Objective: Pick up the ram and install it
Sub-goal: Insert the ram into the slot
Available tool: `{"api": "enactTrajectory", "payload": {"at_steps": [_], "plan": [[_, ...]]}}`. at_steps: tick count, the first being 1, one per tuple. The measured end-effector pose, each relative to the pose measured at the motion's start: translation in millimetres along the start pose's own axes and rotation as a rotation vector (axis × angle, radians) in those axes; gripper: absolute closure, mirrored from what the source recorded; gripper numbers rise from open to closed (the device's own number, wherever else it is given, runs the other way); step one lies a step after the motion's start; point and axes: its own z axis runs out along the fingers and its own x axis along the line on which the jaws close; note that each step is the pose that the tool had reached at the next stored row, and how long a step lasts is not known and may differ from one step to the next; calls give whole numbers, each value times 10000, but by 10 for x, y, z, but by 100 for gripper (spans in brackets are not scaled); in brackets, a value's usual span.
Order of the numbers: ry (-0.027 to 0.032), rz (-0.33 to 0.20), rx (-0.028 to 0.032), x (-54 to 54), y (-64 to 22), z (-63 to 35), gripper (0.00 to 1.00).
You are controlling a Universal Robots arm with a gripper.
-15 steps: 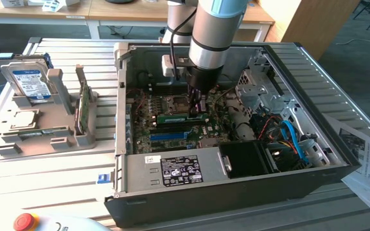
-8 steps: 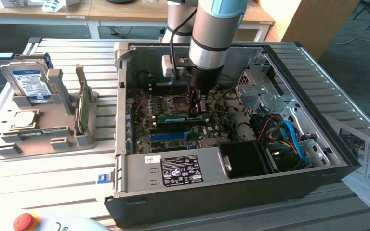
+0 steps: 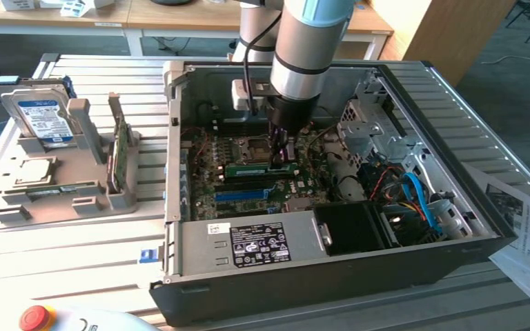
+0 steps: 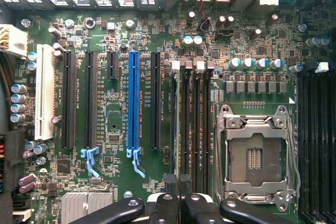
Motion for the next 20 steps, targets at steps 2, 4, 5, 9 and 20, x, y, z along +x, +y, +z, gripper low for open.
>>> {"api": "enactTrajectory", "payload": {"at_steps": [2, 4, 5, 9, 20], "plan": [[-1, 2, 0, 0, 0, 0, 89], [-1, 1, -2, 0, -7, 0, 89], [0, 1, -4, 1, -11, -1, 89], [-1, 1, 5, 1, -33, -1, 89], [27, -1, -3, -1, -31, -93, 89]]}}
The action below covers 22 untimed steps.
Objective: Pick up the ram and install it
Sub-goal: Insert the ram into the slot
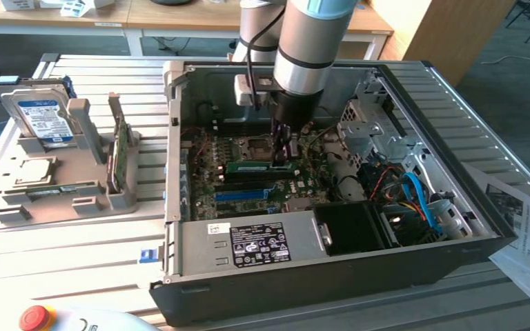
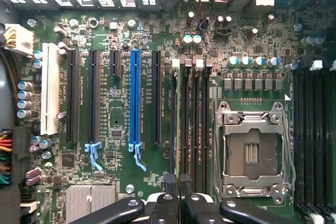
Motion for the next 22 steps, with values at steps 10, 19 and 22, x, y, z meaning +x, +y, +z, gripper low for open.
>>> {"api": "enactTrajectory", "payload": {"at_steps": [10, 19, 22], "plan": [[37, -3, 11, -5, 3, -22, 89], [109, -124, 204, -22, 12, -21, 89], [139, -175, 261, -24, 18, -22, 89]]}}
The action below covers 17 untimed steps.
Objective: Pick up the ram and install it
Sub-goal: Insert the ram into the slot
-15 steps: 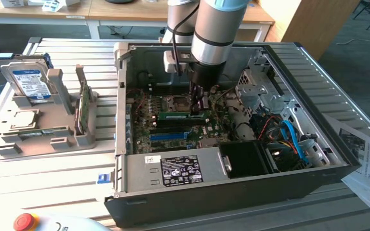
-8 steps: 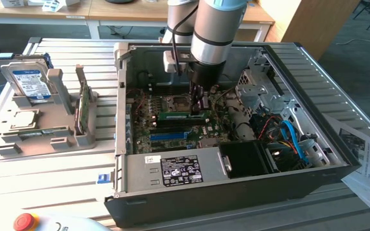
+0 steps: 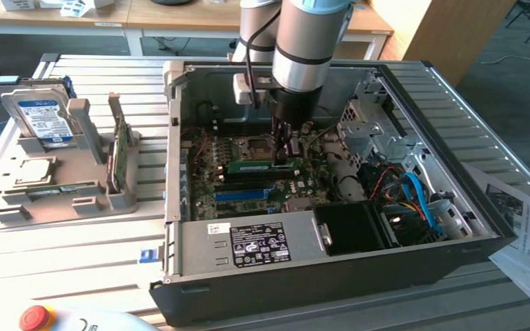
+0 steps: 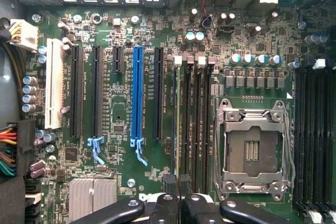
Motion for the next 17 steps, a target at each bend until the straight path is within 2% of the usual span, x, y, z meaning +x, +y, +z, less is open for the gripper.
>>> {"api": "enactTrajectory", "payload": {"at_steps": [4, 14, 17], "plan": [[33, -142, 71, -2, 3, 1, 89], [101, -238, 108, -9, 25, 1, 89], [137, -252, 110, -15, 28, 0, 89]]}}
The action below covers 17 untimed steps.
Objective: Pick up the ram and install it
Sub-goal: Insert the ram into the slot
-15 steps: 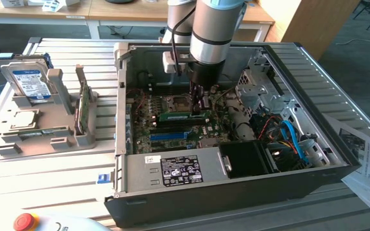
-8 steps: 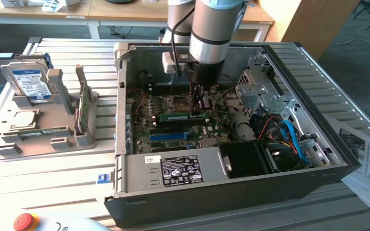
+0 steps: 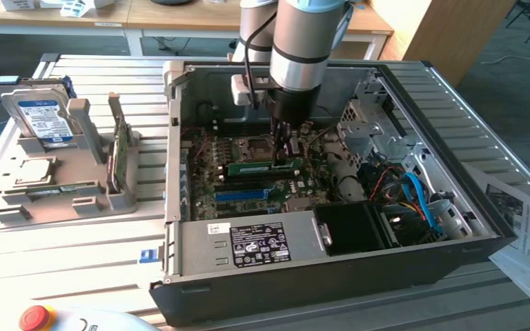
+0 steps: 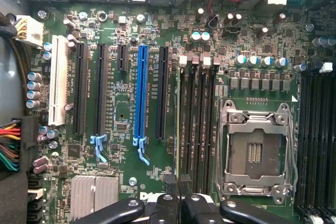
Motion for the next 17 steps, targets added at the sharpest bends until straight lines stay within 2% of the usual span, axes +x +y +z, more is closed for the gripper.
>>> {"api": "enactTrajectory", "payload": {"at_steps": [2, 17], "plan": [[23, -10, -1, -2, 0, 0, 89], [25, -9, 0, -21, 7, 0, 89]]}}
